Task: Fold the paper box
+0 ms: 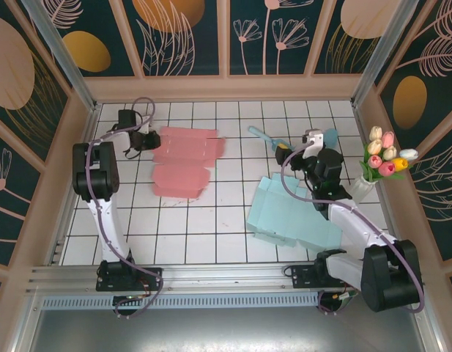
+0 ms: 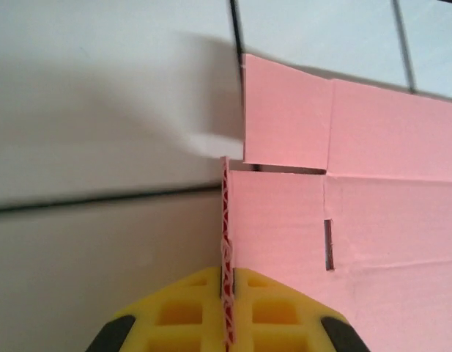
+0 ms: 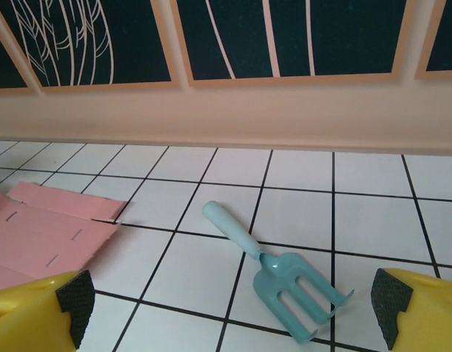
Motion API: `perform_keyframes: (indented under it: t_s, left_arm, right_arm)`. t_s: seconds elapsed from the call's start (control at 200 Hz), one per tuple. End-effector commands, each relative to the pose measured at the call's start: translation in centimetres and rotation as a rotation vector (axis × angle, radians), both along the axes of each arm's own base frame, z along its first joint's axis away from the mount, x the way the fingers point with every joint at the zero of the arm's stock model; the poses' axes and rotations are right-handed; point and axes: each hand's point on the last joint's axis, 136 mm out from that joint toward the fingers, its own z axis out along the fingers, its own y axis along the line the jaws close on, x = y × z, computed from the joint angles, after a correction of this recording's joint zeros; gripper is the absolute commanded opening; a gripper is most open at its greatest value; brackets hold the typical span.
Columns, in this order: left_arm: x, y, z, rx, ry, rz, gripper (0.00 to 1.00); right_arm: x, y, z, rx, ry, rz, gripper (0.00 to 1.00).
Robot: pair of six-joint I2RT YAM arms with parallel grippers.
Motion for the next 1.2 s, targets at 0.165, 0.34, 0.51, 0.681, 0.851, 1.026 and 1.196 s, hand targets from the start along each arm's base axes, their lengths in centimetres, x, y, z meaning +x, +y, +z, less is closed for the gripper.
perform_keyframes:
  t_s: [0.165, 0.34, 0.51, 0.681, 0.851, 1.026, 1.196]
  left_arm:
    - [-7.3, -5.8, 14.8, -0.227, -0.527, 0.025, 0.00]
    - [-14.2, -4.8, 19.0, -0.347, -0.738, 0.127, 0.00]
    - [-18.4, -5.5, 20.8, -0.337, -0.869, 0.075, 0.00]
    - [-20.8, -6.2, 21.5, -0.319, -0.963, 0.060, 0.00]
    - [-22.3, -8.1, 21.0, -0.294, -1.007, -0.037, 0.00]
    - [-22.7, -9.9, 20.4, -0.244, -1.016, -0.119, 0.00]
    - [-23.3, -11.2, 20.1, -0.200, -1.034, -0.179, 0.00]
  right_arm:
    - [-0.5, 6.4, 4.9, 0.068, -0.071, 0.282, 0.99]
    - [-0.9, 12.6, 7.0, -0.165, -0.143, 0.536, 0.99]
    - [-2.0, 18.3, 6.9, -0.453, -0.170, 0.910, 0.96]
    - [-2.2, 21.8, 5.7, -0.637, -0.232, 1.165, 0.85]
    - [-1.0, 23.0, 4.2, -0.805, -0.295, 1.233, 0.73]
    - [-0.7, 22.6, 2.7, -0.920, -0.309, 1.279, 0.61]
    - [-1.1, 22.6, 1.4, -0.972, -0.248, 1.314, 0.54]
